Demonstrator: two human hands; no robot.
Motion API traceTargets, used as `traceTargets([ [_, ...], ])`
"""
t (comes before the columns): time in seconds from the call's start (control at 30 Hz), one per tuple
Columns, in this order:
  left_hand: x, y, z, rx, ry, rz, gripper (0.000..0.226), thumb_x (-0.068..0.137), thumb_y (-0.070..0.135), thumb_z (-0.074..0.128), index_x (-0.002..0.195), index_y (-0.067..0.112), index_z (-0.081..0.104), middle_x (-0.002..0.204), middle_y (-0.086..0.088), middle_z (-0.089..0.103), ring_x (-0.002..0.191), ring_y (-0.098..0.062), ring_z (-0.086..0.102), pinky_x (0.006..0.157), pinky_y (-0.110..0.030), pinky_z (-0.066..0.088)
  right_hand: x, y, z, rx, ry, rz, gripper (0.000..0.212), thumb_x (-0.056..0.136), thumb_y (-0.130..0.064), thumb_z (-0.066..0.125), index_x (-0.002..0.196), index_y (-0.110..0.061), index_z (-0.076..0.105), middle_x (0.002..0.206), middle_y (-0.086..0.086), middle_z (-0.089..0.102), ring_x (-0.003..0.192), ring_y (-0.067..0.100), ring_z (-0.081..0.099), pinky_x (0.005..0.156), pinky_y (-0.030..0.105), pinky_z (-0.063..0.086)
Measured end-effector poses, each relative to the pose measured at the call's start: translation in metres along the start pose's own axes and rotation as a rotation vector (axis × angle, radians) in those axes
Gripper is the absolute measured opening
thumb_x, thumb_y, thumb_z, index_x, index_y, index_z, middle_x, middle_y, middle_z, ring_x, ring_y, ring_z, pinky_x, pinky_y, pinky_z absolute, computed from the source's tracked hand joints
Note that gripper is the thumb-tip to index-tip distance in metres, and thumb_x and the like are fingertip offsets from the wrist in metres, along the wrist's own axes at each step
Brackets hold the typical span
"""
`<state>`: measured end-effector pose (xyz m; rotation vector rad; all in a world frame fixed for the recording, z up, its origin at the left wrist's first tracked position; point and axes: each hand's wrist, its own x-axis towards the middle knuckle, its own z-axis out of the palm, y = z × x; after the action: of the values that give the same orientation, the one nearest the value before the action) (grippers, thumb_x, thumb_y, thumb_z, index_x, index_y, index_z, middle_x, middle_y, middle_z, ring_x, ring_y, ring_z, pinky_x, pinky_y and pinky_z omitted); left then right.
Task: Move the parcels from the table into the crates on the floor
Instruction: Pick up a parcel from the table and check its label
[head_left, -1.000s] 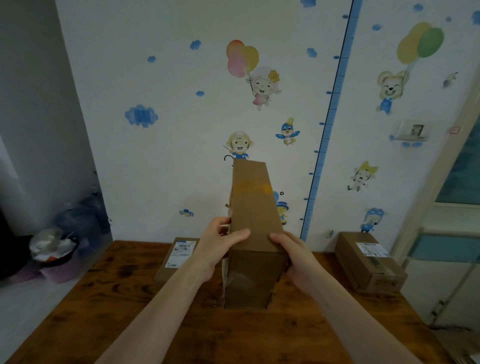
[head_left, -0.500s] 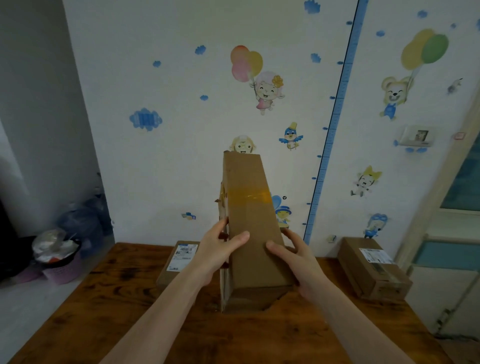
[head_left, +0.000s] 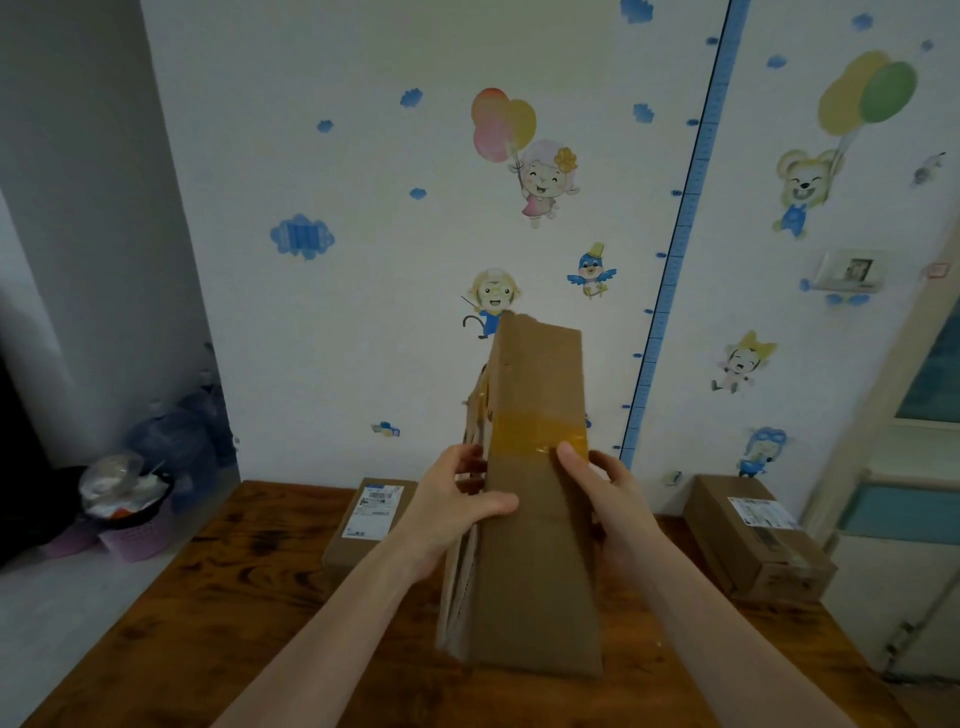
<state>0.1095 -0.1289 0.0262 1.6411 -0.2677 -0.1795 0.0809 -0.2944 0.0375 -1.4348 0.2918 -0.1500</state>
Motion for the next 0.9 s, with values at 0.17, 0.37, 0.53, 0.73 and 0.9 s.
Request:
traceTargets([
  [0.17,0.007,0.000,0.007,0.159,0.068,0.050,0.076,0.073,0.053,0.071,0.138,0.039,0.035,0.130,0.006,0.046,0.116,-0.015,0.049,0.091,-0.032,0.050,-0.001,-0.004,0.001,-0.048,-0.089,-0.069,0.037,0.085,-0.033,0.066,0.118,-0.018,0.058,0.108,0.000,0.063,0.096,0.013,0.058,0.067,0.024,0.047],
  [0.37,0.007,0.001,0.004,-0.037,-0.005,0.033,0.053,0.075,0.025,0.078,0.117,0.025,0.046,0.125,0.002,0.055,0.109,-0.013,0.056,0.083,-0.030,0.054,0.000,-0.002,0.001,-0.041,-0.049,-0.070,0.039,0.080,-0.038,0.069,0.110,-0.022,0.050,0.103,-0.006,0.057,0.093,0.012,0.054,0.083,0.033,0.045],
  [0.53,0.007,0.020,0.008,0.104,0.118,0.126,0.073,0.076,0.043,0.072,0.137,0.028,0.035,0.120,0.012,0.047,0.109,-0.010,0.050,0.093,-0.032,0.049,0.002,0.002,0.002,-0.153,-0.046,-0.179,0.059,0.075,-0.043,0.070,0.126,-0.019,0.049,0.112,-0.004,0.059,0.101,0.014,0.056,0.091,0.037,0.050],
  [0.73,0.004,0.020,0.000,0.072,0.076,0.168,0.063,0.087,0.018,0.066,0.142,0.029,0.037,0.126,0.009,0.053,0.113,-0.011,0.051,0.096,-0.034,0.049,0.001,-0.006,0.004,-0.017,-0.059,-0.132,0.043,0.077,-0.042,0.067,0.112,-0.024,0.050,0.118,-0.001,0.057,0.111,0.021,0.053,0.094,0.044,0.047],
  [0.9,0.003,0.021,0.002,0.114,0.015,0.258,0.058,0.083,0.016,0.070,0.131,0.027,0.040,0.117,0.023,0.048,0.116,-0.001,0.045,0.081,-0.011,0.047,0.002,-0.020,0.003,0.074,-0.126,-0.119,0.073,0.073,-0.060,0.053,0.136,-0.026,0.039,0.129,-0.005,0.048,0.124,0.025,0.043,0.102,0.053,0.040],
])
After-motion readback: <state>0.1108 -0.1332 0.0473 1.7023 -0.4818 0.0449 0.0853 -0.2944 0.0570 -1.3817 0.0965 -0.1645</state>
